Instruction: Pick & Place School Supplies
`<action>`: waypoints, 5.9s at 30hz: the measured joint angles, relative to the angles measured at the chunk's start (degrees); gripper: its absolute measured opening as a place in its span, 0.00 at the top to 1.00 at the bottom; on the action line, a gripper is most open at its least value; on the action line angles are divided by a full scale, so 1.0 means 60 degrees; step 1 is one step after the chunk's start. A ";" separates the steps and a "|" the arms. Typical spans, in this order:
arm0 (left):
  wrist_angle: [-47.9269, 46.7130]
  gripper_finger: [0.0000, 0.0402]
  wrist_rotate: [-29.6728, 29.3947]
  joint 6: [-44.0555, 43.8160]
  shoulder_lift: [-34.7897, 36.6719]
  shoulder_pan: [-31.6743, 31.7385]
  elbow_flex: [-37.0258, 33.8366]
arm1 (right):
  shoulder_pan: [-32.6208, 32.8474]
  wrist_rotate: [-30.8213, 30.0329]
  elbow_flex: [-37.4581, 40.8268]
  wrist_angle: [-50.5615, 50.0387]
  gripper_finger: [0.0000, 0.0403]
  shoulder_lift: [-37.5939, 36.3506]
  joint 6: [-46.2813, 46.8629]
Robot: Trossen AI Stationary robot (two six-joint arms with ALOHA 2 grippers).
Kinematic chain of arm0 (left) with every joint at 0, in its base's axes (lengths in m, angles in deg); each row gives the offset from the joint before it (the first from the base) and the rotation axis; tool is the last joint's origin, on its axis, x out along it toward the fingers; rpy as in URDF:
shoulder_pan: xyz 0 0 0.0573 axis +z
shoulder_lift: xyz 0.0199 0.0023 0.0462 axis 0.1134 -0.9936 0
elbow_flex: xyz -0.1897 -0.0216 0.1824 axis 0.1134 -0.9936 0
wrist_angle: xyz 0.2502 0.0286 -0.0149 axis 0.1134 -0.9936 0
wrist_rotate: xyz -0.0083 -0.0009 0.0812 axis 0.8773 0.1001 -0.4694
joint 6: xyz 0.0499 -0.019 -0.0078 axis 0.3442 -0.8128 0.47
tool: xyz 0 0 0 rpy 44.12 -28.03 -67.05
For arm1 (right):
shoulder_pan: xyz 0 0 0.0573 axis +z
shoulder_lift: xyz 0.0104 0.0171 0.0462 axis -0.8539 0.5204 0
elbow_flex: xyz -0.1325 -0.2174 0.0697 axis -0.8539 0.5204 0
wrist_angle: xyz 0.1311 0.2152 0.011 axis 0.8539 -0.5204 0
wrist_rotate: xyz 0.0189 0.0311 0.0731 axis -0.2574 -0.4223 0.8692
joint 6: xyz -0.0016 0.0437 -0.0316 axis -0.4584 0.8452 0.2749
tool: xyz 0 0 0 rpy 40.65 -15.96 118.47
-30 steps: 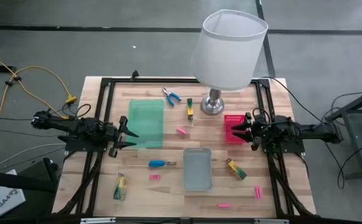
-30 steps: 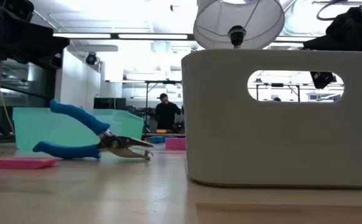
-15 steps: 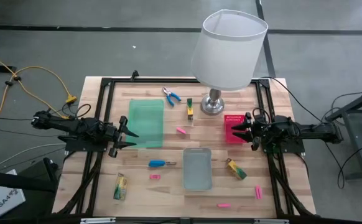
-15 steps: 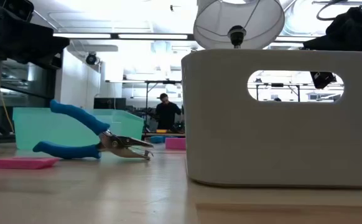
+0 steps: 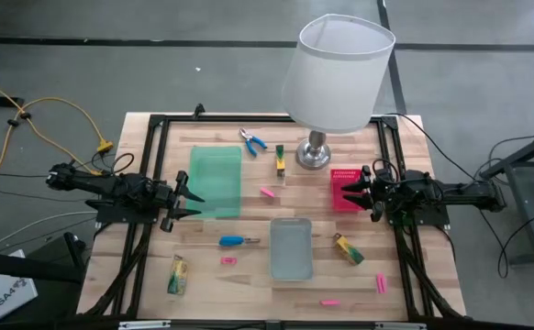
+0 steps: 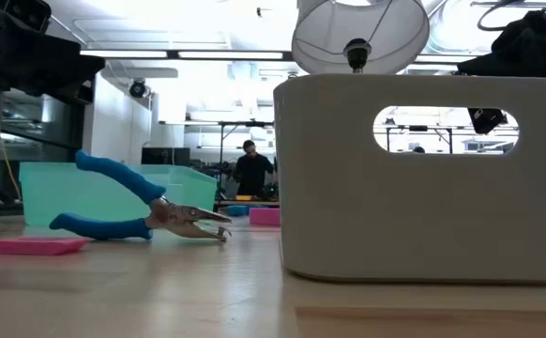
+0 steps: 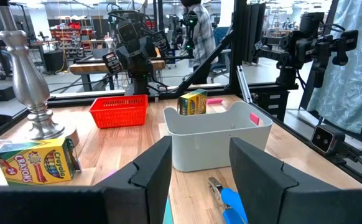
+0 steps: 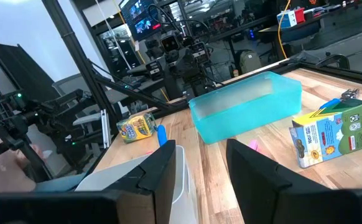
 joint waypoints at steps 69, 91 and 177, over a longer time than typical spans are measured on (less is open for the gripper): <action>-0.2414 0.61 -0.1759 -0.2323 -0.3927 0.0018 0.3894 | 0.0000 0.0000 0.0000 0.0003 0.67 -0.0003 0.0000; -0.4473 0.61 -0.0719 -0.1339 -0.8745 0.0626 0.7187 | 0.0001 0.0000 0.0000 0.0004 0.67 -0.0003 0.0004; -1.1659 0.61 -0.1023 -1.9447 -1.2498 -0.5659 1.1666 | 0.0001 0.0000 -0.0002 0.0004 0.67 -0.0001 0.0004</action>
